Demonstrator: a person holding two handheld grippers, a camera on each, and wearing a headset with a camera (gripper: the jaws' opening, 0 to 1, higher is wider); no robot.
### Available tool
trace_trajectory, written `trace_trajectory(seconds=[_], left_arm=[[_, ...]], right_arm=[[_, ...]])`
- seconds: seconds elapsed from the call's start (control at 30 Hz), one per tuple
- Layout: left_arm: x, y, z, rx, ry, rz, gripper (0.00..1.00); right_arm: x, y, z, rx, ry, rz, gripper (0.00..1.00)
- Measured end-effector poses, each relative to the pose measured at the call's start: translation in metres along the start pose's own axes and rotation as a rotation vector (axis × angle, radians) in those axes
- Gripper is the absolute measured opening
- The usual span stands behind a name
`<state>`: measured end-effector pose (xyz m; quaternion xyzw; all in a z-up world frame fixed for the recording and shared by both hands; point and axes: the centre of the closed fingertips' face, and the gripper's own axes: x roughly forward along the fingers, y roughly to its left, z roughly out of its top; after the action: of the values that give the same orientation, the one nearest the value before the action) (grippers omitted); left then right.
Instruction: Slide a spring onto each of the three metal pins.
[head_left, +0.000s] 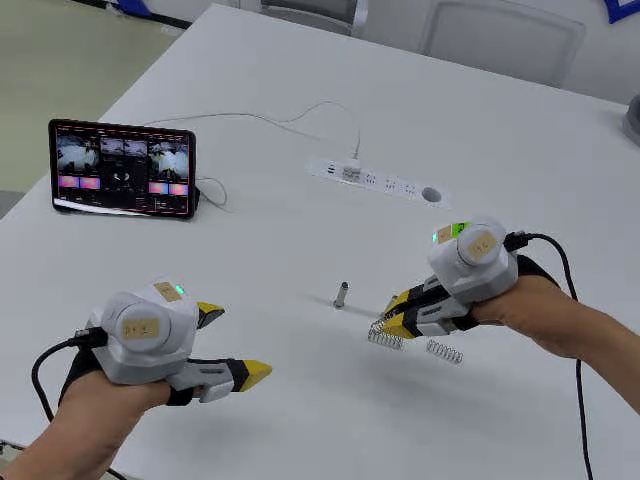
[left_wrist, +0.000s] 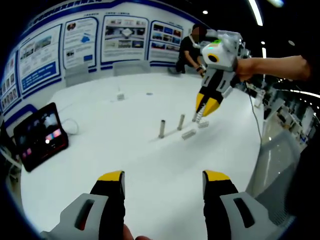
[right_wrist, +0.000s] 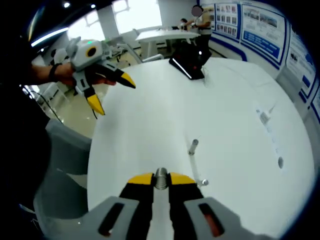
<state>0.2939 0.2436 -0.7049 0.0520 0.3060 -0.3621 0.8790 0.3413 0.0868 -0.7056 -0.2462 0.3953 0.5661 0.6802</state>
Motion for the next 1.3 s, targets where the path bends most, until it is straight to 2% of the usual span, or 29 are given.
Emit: trace_trajectory(seconds=[0.3, 0.7, 1.0, 1.3], left_arm=[[0.0, 0.006, -0.004, -0.02, 0.004, 0.015, 0.68], [0.0, 0.005, -0.01, -0.04, 0.016, 0.007, 0.71], [-0.003, 0.008, -0.008, -0.053, 0.007, 0.012, 0.71], [-0.006, 0.01, -0.014, -0.07, 0.017, 0.019, 0.72]], right_arm=[[0.008, -0.025, 0.01, -0.012, 0.01, -0.014, 0.12], [0.024, -0.048, 0.024, -0.004, 0.009, -0.025, 0.12], [0.033, -0.058, 0.028, -0.023, 0.021, -0.023, 0.12], [0.043, -0.06, 0.032, -0.033, 0.032, -0.009, 0.12]])
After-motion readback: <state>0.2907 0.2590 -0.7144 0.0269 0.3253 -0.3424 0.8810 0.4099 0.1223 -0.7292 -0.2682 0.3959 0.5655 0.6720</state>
